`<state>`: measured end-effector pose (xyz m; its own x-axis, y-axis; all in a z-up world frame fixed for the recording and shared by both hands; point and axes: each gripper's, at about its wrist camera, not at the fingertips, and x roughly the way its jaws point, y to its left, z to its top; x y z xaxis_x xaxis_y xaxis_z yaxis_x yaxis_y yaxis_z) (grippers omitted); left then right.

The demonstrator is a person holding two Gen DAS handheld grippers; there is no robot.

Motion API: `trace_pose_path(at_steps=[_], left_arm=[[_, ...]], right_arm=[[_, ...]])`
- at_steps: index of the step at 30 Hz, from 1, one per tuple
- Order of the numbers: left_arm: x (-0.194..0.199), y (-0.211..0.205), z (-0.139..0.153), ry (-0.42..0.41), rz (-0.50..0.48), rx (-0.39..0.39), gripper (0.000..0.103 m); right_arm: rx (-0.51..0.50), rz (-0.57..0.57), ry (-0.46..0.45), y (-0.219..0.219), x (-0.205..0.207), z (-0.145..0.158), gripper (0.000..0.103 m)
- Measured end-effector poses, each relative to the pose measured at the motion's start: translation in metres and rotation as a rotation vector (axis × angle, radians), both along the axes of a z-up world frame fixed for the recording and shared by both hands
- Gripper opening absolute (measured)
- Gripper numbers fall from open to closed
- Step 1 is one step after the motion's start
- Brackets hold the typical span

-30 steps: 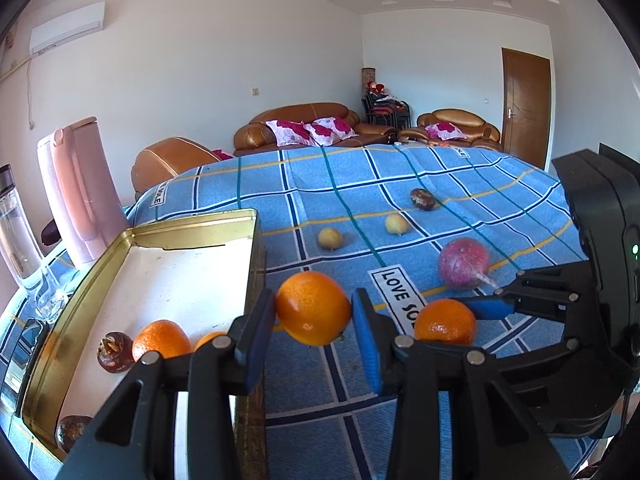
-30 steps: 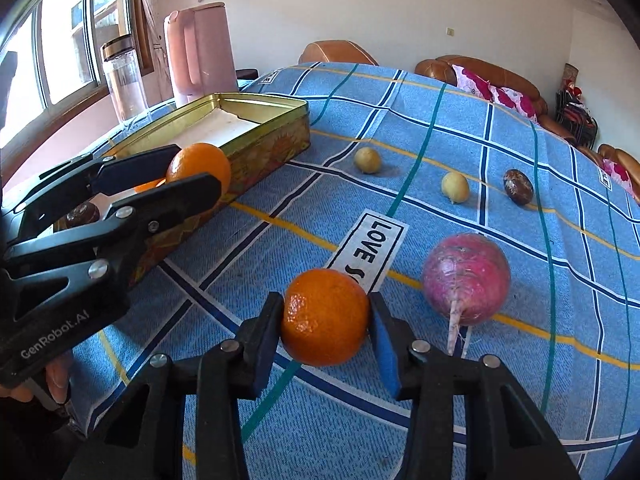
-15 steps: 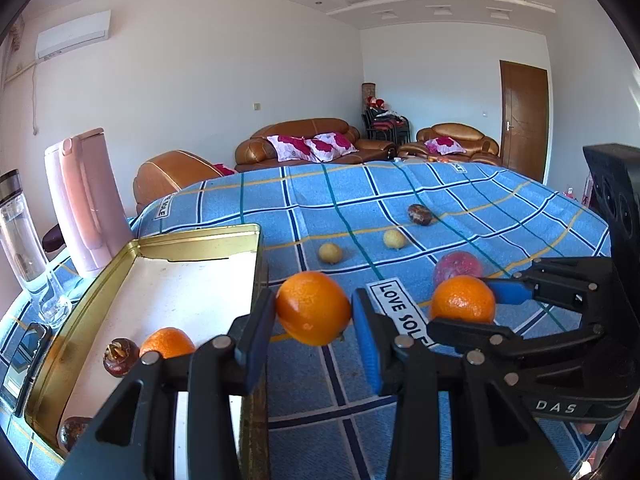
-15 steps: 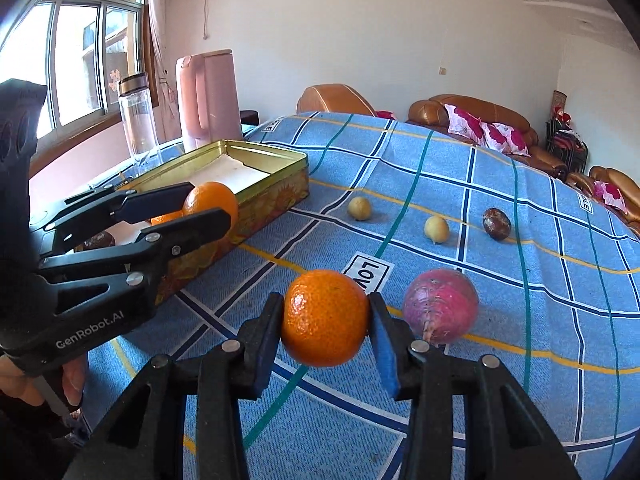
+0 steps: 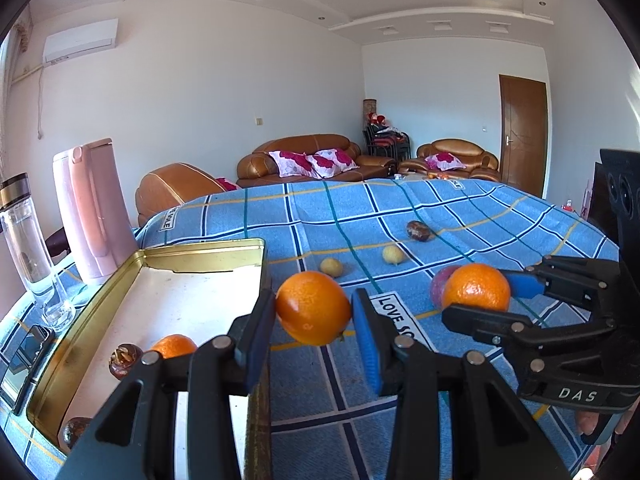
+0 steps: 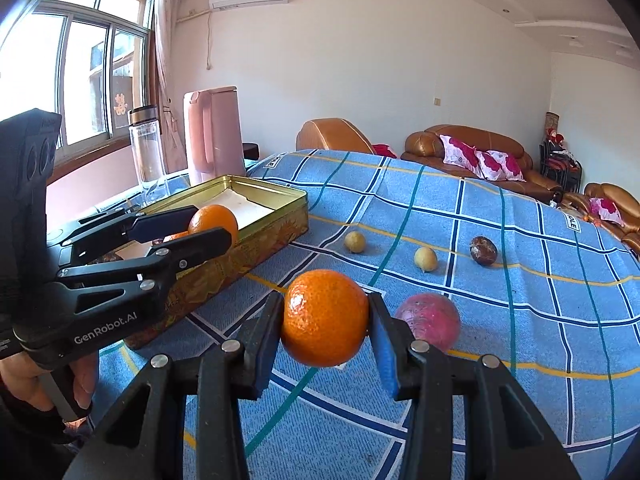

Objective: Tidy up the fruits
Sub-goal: 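Lift both held oranges and carry them toward the gold tin tray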

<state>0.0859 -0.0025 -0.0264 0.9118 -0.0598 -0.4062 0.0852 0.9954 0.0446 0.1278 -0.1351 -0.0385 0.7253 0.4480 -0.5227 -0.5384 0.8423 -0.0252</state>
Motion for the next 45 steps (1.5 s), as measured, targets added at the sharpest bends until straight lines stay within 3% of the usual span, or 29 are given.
trace_pose_path(at_steps=[45], left_arm=[[-0.024, -0.002, 0.009, -0.132, 0.005, 0.014, 0.041]], right_arm=[[0.071, 0.004, -0.172, -0.013, -0.03, 0.015, 0.043]])
